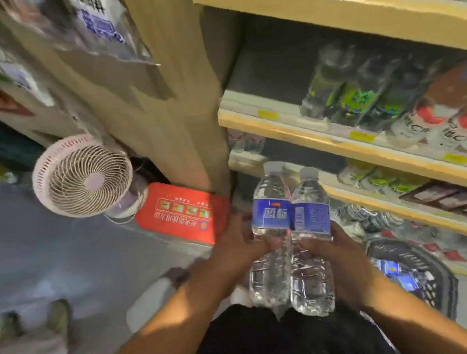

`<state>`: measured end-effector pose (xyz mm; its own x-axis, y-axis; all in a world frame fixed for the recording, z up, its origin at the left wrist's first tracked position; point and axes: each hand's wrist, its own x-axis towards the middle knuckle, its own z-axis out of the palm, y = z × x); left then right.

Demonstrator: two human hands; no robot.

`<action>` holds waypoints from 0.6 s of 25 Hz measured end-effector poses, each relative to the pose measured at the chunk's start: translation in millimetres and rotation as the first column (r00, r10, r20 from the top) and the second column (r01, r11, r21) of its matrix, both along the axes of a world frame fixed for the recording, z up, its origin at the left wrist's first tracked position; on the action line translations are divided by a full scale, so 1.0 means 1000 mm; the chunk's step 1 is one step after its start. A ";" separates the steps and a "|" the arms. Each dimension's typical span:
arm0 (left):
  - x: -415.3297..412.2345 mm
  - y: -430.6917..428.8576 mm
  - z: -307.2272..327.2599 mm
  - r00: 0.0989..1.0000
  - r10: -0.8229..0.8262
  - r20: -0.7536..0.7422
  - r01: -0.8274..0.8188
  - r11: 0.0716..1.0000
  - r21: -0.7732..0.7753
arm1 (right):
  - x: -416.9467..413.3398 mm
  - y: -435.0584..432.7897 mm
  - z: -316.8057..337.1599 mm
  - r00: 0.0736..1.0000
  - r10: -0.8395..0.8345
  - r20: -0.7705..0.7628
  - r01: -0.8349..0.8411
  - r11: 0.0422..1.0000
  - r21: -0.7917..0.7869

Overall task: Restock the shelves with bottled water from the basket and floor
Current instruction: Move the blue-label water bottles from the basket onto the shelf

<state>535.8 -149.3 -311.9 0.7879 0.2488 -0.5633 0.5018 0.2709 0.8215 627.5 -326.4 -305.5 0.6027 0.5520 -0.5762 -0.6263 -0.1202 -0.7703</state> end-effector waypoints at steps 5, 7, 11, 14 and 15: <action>0.003 0.006 -0.016 0.990 0.139 -0.020 -0.139 0.990 -0.036 | 0.031 0.013 -0.025 0.988 0.151 -0.007 -0.151 0.978 -0.143; 0.009 0.000 -0.027 0.981 0.194 -0.030 -0.195 0.981 -0.018 | 0.044 0.011 -0.040 0.970 0.240 -0.028 -0.241 0.952 -0.191; 0.028 -0.015 -0.059 0.949 0.295 -0.108 -0.296 0.955 0.008 | 0.074 0.010 -0.069 0.941 0.335 -0.047 -0.337 0.914 -0.227; 0.050 -0.026 -0.094 0.926 0.353 -0.132 -0.362 0.931 -0.047 | 0.099 0.008 -0.098 0.909 0.414 -0.041 -0.410 0.874 -0.262; 0.058 -0.029 -0.106 0.919 0.366 -0.144 -0.378 0.924 -0.059 | 0.107 0.008 -0.107 0.907 0.419 -0.049 -0.416 0.869 -0.267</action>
<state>593.7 -178.1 -418.1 0.5674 0.4575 -0.6846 0.4506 0.5234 0.7232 734.9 -318.0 -412.6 0.3569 0.5808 -0.7317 -0.4647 -0.5691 -0.6784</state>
